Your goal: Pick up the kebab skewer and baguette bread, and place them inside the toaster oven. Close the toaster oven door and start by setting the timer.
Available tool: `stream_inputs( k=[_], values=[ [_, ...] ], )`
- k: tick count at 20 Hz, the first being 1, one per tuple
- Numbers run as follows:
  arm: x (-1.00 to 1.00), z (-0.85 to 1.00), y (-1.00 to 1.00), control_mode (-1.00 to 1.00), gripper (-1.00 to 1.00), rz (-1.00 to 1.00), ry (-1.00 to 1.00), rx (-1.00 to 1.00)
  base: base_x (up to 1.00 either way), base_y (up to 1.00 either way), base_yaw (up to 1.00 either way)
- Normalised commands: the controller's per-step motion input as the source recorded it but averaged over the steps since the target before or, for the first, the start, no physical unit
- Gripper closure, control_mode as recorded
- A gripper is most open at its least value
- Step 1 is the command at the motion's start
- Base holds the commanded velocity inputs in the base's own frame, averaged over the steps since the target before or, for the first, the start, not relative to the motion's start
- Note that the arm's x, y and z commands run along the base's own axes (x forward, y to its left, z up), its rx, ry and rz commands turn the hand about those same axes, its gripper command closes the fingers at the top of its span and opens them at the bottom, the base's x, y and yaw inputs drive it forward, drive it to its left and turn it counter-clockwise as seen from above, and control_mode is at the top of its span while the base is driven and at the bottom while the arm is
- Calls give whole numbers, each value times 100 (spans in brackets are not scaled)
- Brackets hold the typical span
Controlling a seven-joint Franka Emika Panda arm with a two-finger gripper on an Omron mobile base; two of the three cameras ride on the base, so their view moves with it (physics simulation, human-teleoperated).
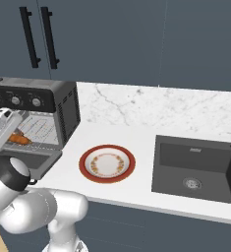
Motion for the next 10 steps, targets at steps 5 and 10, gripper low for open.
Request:
stream_inputs(
  k=[5, 10],
  values=[
    [5, -19, -6, -100, 100, 0, 0, 3, 0, 0, 0],
    [4, -23, -5, -100, 100, 0, 0, 2, 0, 0, 0]
  ],
)
